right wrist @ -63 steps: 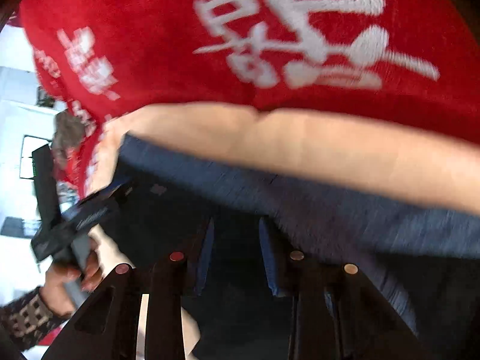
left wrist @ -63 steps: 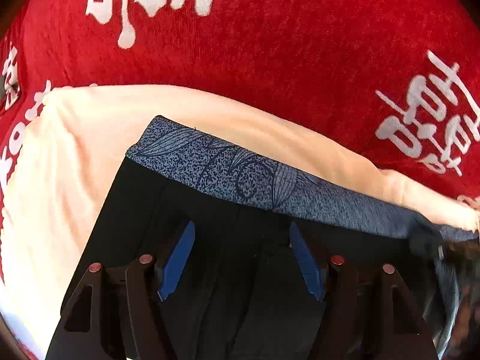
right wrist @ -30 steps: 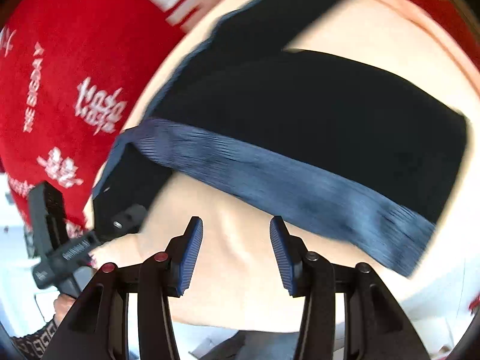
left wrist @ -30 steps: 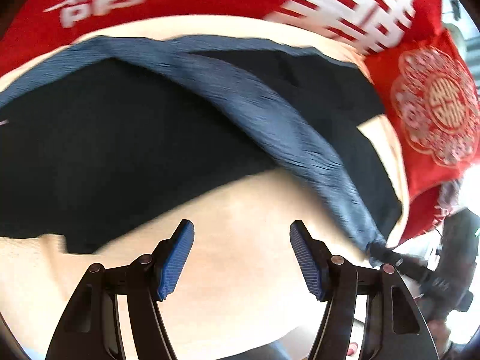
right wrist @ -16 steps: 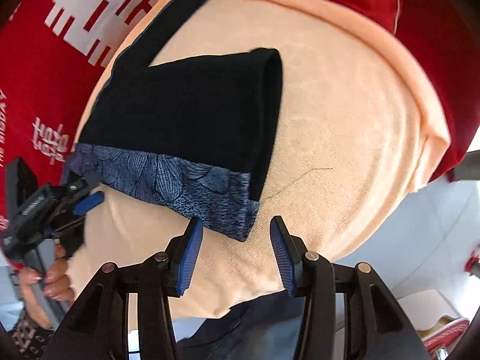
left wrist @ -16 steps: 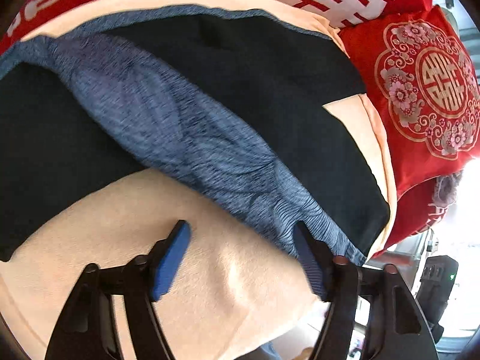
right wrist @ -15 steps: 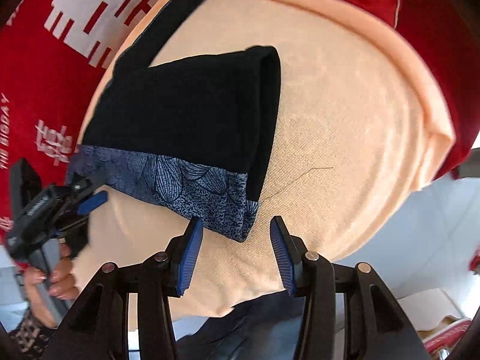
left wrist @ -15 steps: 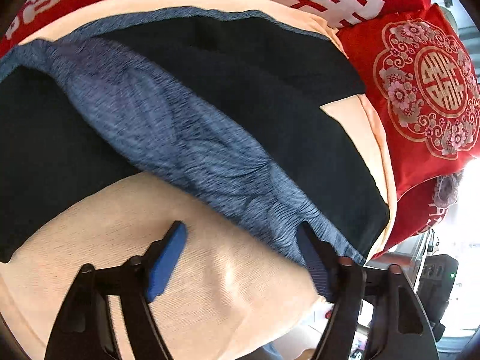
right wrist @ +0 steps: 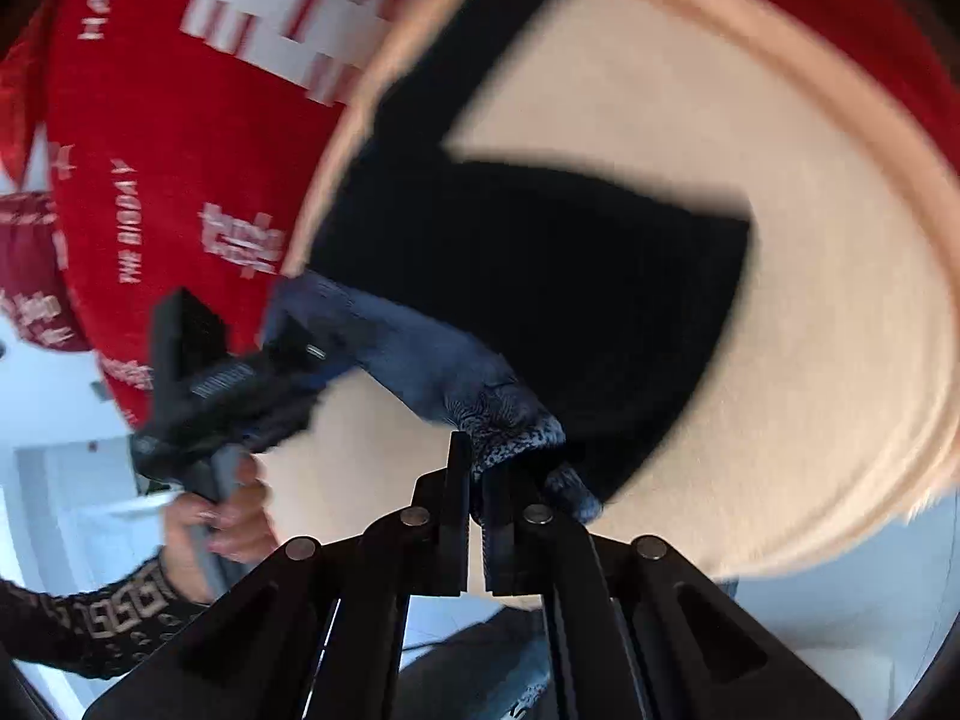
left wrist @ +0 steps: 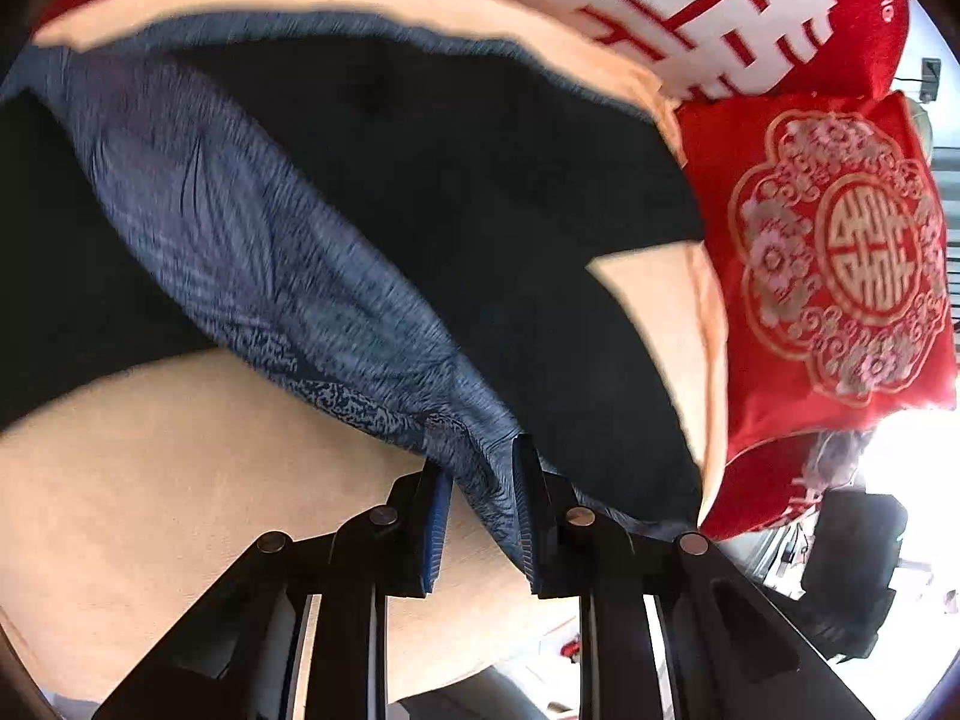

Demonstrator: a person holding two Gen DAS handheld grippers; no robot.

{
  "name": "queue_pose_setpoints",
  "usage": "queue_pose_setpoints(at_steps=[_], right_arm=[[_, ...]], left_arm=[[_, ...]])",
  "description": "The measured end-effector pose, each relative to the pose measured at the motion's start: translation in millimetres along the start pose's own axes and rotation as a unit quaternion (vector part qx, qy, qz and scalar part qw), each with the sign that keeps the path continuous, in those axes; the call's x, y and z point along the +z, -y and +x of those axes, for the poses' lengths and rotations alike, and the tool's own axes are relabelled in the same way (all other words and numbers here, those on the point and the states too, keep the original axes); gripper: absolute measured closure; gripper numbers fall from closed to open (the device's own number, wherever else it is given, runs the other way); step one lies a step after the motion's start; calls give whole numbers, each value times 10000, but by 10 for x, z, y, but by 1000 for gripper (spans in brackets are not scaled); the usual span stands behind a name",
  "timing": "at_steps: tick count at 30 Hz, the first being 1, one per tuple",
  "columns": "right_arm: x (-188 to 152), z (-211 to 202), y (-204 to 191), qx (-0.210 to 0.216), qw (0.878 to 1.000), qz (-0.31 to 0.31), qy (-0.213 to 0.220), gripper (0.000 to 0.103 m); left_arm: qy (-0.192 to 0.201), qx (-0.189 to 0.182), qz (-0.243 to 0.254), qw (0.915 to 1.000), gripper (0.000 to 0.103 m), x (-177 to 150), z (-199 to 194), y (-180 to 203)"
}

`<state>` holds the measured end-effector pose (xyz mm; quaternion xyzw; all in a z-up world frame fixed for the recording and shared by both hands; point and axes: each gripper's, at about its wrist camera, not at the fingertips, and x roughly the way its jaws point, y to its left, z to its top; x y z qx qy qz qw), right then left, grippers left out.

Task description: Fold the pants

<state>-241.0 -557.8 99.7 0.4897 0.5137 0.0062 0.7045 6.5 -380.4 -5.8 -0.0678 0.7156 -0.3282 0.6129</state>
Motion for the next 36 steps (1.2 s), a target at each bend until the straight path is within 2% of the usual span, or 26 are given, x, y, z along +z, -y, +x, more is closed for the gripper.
queue_pose_setpoints(at_steps=[5,8,12,14,15,16,18,19,21,23,25,26,27,28,29,31,34,36], right_arm=[[752,-230,-359,202,9977,-571,304,100],[1391,-272,-483,53,9948,-874,514,100],[2031,-188,-417,61,9954,-700,650,100],[2353,-52,-397,-195,9948,-732,682,99],[2459,9,-382,-428,9935,-805,685,97],[2560,113,-381,-658,9918,-869,667,96],[2691,263,-371,-1059,9877,-968,620,96],[2743,380,-398,-1411,9819,-1127,576,94],[2762,505,-452,-1754,9736,-1362,530,76],[2743,530,-530,-1742,9715,-1495,585,42],[2686,518,-659,-1692,9684,-1711,652,33],[2663,510,-707,-1724,9664,-1792,656,32],[2636,492,-750,-1734,9650,-1857,653,32],[2602,448,-772,-1670,9661,-1854,661,32],[2564,384,-772,-1563,9687,-1798,704,32],[2568,295,-759,-1463,9704,-1727,842,32],[2615,222,-837,-1452,9663,-1887,975,32],[2750,157,-860,-1417,9681,-1690,1191,32]], left_arm=[[493,57,50,9988,81,416,-185,241],[895,191,166,9957,81,789,-276,350],[1341,559,231,9891,81,1251,-433,385],[1461,876,213,9852,80,1396,-505,346],[1506,1058,205,9827,78,1429,-536,309],[1548,1263,181,9797,57,1441,-567,251],[1712,1615,97,9719,26,1372,-604,155],[1828,1823,48,9661,26,1303,-621,79],[1654,2038,-23,9649,26,1236,-544,-57],[1388,2444,-150,9596,26,1132,-373,-252],[1108,2666,-234,9571,26,1068,-186,-430],[895,2832,-295,9544,26,1032,-53,-550],[953,2820,-308,9542,22,995,-12,-609],[1188,2828,-243,9515,18,963,-32,-609],[1194,2917,-169,9489,18,955,-10,-608],[1202,2920,-204,9486,17,969,-16,-625],[1207,2908,-181,9490,13,1013,-17,-673],[1199,2913,-154,9490,10,1035,-15,-709]])
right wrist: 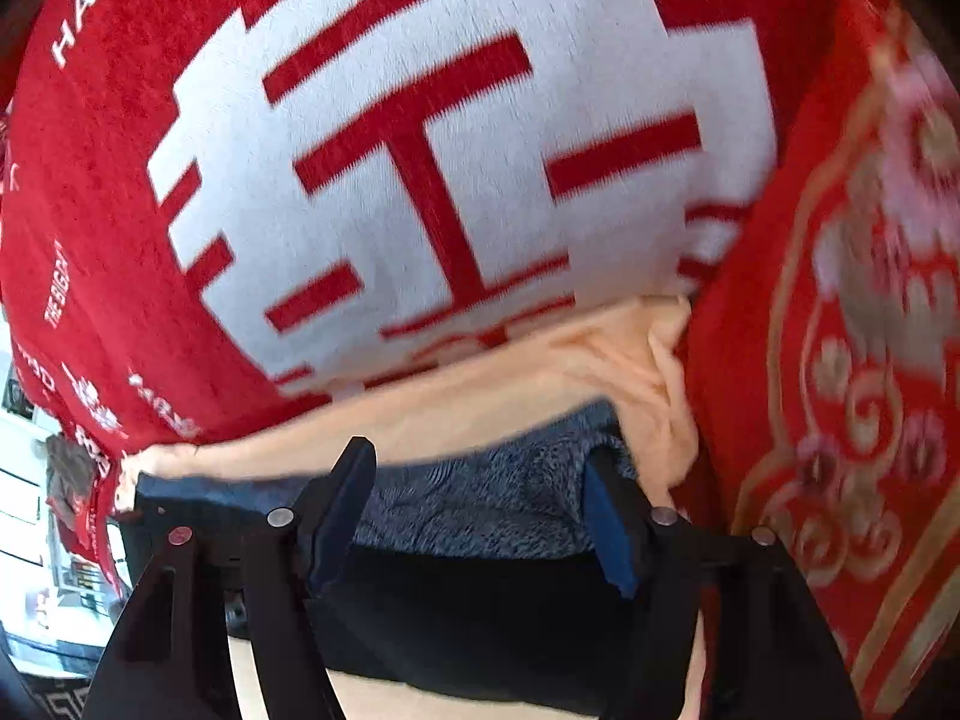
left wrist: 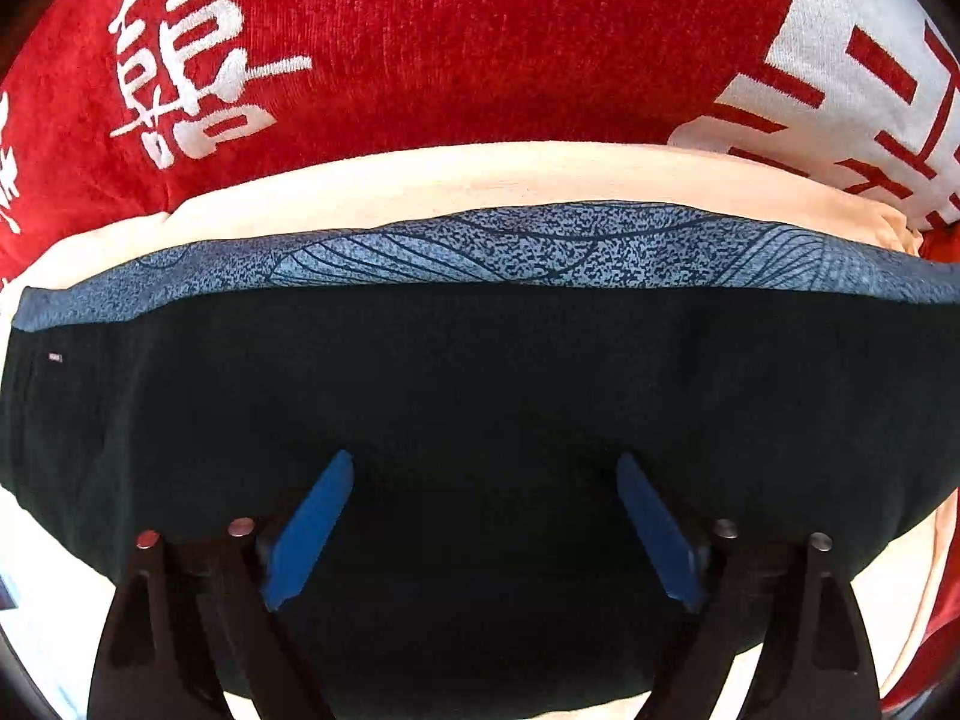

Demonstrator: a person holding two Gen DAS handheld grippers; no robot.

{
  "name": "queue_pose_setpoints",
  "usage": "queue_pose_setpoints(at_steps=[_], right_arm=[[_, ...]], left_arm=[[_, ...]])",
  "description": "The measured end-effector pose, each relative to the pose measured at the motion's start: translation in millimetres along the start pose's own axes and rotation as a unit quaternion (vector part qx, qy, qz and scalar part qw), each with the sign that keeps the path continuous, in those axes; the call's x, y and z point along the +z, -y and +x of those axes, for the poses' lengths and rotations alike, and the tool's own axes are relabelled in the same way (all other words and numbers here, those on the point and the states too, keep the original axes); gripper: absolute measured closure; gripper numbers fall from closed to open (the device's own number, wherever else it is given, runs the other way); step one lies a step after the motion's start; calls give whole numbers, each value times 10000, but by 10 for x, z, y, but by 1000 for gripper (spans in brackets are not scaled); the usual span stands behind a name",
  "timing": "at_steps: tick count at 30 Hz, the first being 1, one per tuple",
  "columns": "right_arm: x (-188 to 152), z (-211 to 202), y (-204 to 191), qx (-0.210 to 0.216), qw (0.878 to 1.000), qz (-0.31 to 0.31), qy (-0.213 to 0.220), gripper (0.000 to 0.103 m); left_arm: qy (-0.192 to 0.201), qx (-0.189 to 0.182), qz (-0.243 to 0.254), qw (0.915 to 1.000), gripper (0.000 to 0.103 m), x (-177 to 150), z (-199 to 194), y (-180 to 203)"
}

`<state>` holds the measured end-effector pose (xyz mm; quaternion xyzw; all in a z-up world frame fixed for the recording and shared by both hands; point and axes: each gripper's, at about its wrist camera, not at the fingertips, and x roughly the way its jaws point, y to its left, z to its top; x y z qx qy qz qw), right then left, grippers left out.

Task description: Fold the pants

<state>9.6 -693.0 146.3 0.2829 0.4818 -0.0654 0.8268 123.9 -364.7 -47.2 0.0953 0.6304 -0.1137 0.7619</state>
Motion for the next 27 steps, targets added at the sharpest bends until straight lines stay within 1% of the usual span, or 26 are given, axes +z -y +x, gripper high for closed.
queue_pose_setpoints(at_steps=[2,3,4,5,7,8,11,13,15,16,17,18,19,20,22,23,24,25,26,27], right_arm=[[85,-63,26,51,9993,270,234,32],[99,-120,25,53,9989,352,315,32],[71,-193,-4,50,9988,332,355,32],[-3,-249,-50,-15,9993,204,302,32],[-200,-294,-106,-251,9997,-18,76,32],[-365,-289,-92,-355,9993,-39,-144,32],[-801,-141,104,-490,9951,351,-783,32],[-1005,-12,275,-661,9896,730,-1049,34],[-1089,108,430,-748,9856,1073,-1070,41],[-1088,191,512,-832,9838,1223,-1014,49],[-1083,236,548,-836,9834,1284,-971,72],[-1047,288,591,-876,9823,1366,-938,83],[-991,300,602,-789,9825,1443,-878,89],[-923,260,542,-724,9863,1289,-732,92],[-849,188,381,-776,9932,680,-542,92],[-859,208,354,-875,9931,505,-603,92],[-878,254,373,-944,9917,473,-734,91],[-928,372,467,-1037,9866,568,-1125,85],[-989,407,549,-1000,9824,793,-1367,76],[-1008,342,632,-866,9815,1093,-1311,73]], left_arm=[[-14,-29,-23,10000,10,20,16,-17],[-12,-15,-9,10000,10,10,48,67],[-3,-11,-9,10000,10,10,50,64],[11,-12,-18,10000,10,10,59,68],[22,1,-25,10000,10,11,70,87],[20,1,-32,10000,10,16,77,84],[29,-2,-37,10000,10,35,98,69],[55,3,-25,10000,10,-21,51,90],[56,19,-22,10000,10,-42,28,111],[45,29,-27,10000,10,-44,17,119],[32,38,-32,10000,10,-45,6,132],[23,41,-34,10000,10,-35,3,136],[12,46,-35,10000,10,-23,1,137],[-1,45,-37,10000,10,-9,4,138],[2,47,-44,10000,10,2,5,140],[-1,63,-45,10000,10,13,0,144],[-16,83,-51,10000,10,20,-4,150],[-73,114,-75,9999,10,38,-15,157],[-126,144,-104,9998,10,50,-35,165],[-194,200,-147,9995,10,84,-68,175]])
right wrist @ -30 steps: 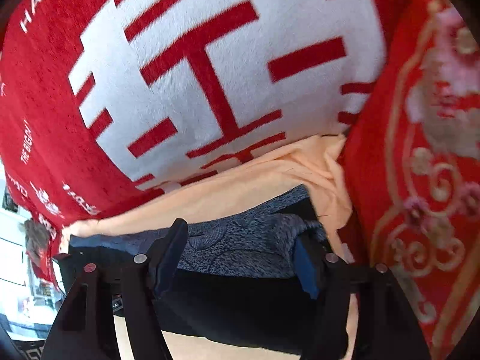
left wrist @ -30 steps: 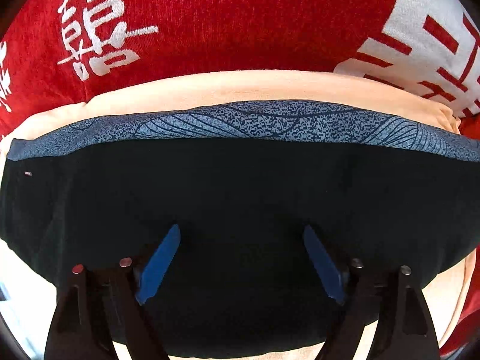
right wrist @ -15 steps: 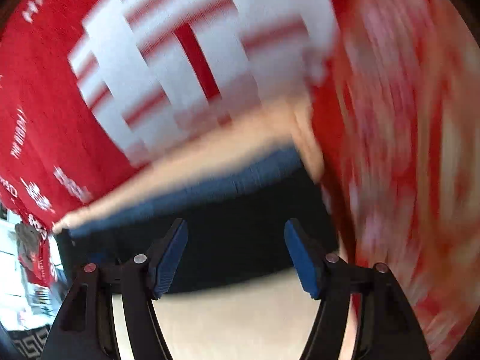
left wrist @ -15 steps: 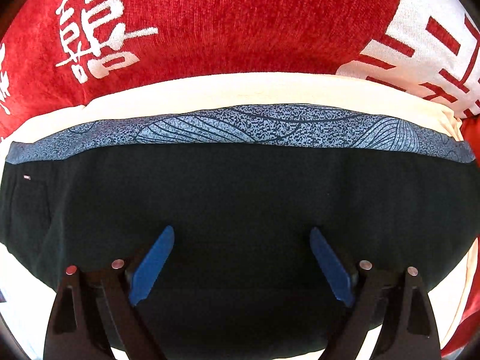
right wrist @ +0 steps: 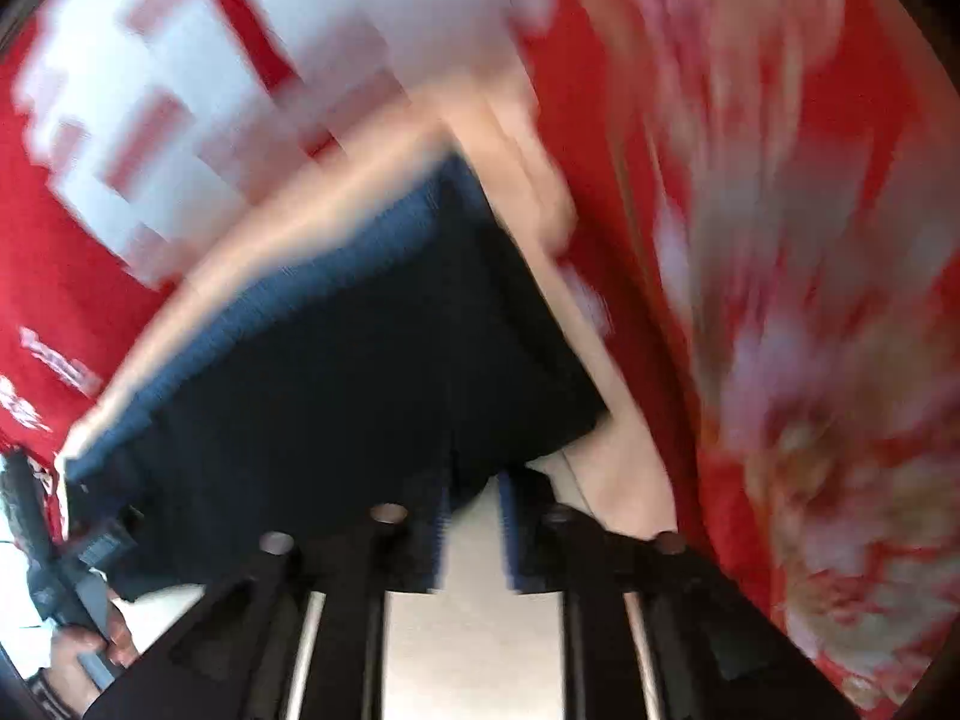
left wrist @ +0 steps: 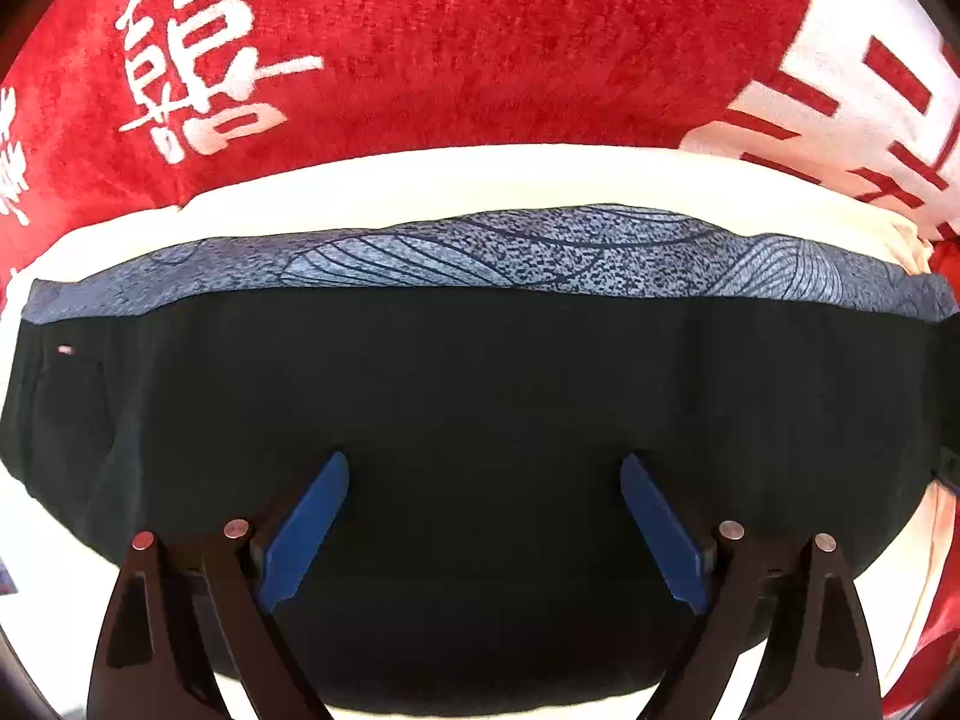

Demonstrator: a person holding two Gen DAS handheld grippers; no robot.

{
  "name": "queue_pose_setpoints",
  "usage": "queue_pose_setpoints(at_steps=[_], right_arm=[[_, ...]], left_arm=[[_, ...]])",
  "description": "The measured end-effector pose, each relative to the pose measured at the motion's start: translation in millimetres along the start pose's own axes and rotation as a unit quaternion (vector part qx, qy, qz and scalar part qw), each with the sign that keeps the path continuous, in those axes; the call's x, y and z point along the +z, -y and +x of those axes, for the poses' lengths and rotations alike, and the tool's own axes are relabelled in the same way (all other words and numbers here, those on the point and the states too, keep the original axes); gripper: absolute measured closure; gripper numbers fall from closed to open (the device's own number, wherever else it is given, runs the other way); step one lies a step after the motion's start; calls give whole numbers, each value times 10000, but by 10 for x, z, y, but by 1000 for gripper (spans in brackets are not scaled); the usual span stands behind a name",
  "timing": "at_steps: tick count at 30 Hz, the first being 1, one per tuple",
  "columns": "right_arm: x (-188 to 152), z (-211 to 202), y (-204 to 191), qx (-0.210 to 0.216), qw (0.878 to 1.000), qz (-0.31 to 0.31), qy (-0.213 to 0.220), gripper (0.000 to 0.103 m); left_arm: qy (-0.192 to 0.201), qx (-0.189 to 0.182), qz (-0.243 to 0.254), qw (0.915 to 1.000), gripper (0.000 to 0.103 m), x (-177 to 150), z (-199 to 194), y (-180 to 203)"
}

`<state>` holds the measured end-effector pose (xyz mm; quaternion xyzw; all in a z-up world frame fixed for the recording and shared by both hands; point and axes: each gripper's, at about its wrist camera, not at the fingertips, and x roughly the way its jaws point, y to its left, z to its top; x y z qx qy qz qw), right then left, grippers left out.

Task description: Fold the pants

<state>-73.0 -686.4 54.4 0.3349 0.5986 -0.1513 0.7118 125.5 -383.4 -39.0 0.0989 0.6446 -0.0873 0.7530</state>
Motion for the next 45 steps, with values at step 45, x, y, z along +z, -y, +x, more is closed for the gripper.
queue_pose_setpoints(at_steps=[45], right_arm=[[-1058,635,-3852,1563,9300,-3220,-831,56]], left_arm=[[826,285,-192,9960,5,-77,-487,-2619]])
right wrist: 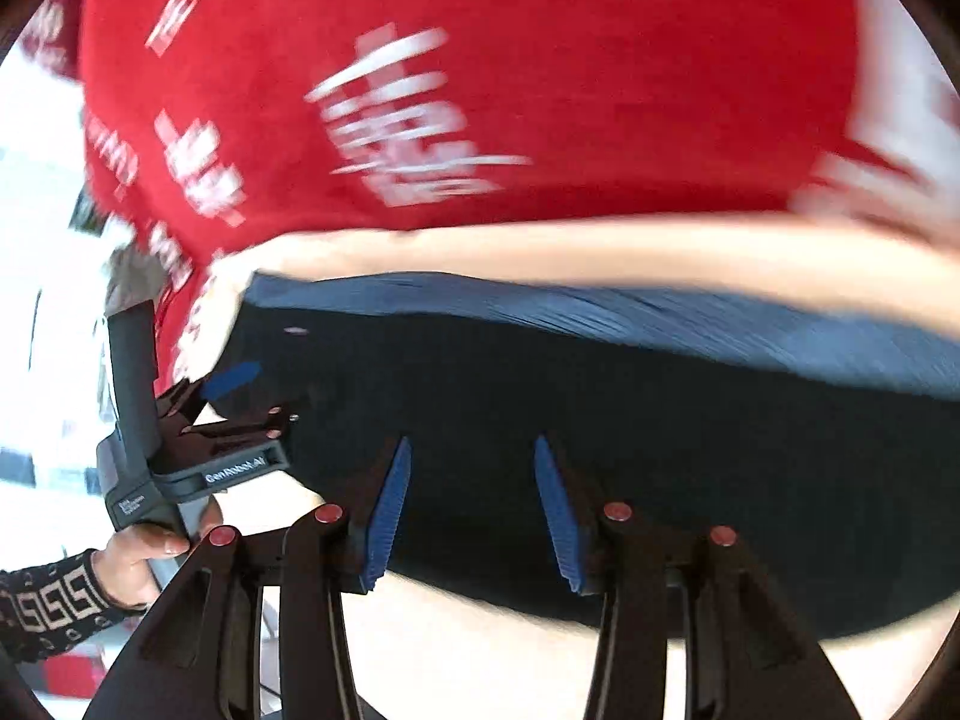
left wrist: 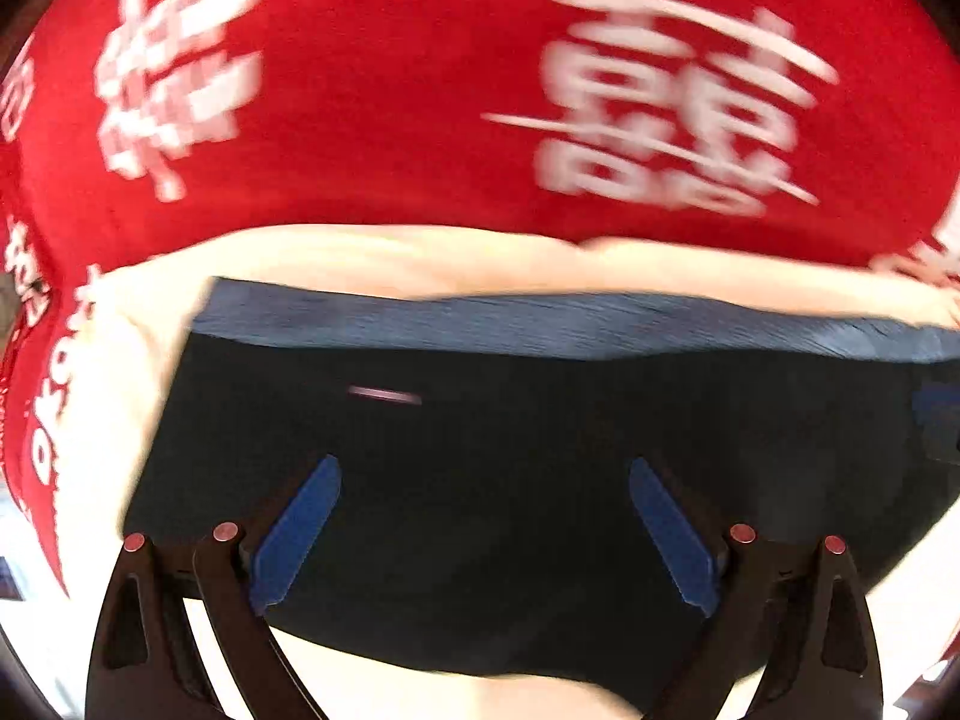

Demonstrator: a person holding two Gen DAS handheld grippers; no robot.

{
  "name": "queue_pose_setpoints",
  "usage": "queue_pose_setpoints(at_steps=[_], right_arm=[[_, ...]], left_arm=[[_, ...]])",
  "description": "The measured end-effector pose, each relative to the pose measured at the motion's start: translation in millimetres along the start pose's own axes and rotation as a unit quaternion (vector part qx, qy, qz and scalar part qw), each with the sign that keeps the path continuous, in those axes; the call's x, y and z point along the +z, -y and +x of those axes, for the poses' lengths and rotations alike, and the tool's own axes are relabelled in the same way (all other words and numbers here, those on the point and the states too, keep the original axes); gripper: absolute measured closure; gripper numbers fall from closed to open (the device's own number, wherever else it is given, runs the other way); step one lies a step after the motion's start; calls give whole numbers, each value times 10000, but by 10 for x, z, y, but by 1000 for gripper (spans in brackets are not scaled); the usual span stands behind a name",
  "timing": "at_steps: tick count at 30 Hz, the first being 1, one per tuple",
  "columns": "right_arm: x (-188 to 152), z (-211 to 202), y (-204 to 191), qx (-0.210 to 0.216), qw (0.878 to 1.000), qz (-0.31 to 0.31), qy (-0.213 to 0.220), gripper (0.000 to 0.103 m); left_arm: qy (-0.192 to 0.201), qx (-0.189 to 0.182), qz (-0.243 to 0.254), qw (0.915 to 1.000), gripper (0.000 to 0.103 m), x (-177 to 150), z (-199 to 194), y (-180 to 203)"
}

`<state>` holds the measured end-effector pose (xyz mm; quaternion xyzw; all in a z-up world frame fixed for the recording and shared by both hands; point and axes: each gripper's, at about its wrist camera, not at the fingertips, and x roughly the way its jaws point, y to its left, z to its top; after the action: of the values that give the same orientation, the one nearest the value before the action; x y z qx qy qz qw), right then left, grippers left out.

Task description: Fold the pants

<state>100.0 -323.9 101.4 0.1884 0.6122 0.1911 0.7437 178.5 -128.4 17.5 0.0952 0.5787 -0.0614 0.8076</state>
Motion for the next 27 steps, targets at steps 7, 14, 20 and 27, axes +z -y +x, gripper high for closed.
queue_pose_setpoints(at_steps=[7,14,20,27], right_arm=[[946,1210,-1236,570,9908,-1043,-643,56],[1280,2266,-1869,333,9790,-1622,-1190,56],[1457,2639,-2078,232,9719,-1894,-1380,56],[1452,2698,-2375,229,9581,-2213,-1804,95]], left_arm=[[-312,220,-761,9964,5,-206,329,-1147],[-65,-238,-1073,9939,5,-444,386,-1427],[176,-375,-1155,9924,5,-654,287,-1508],[299,-452,-1348,9894,5,-777,247,-1791]])
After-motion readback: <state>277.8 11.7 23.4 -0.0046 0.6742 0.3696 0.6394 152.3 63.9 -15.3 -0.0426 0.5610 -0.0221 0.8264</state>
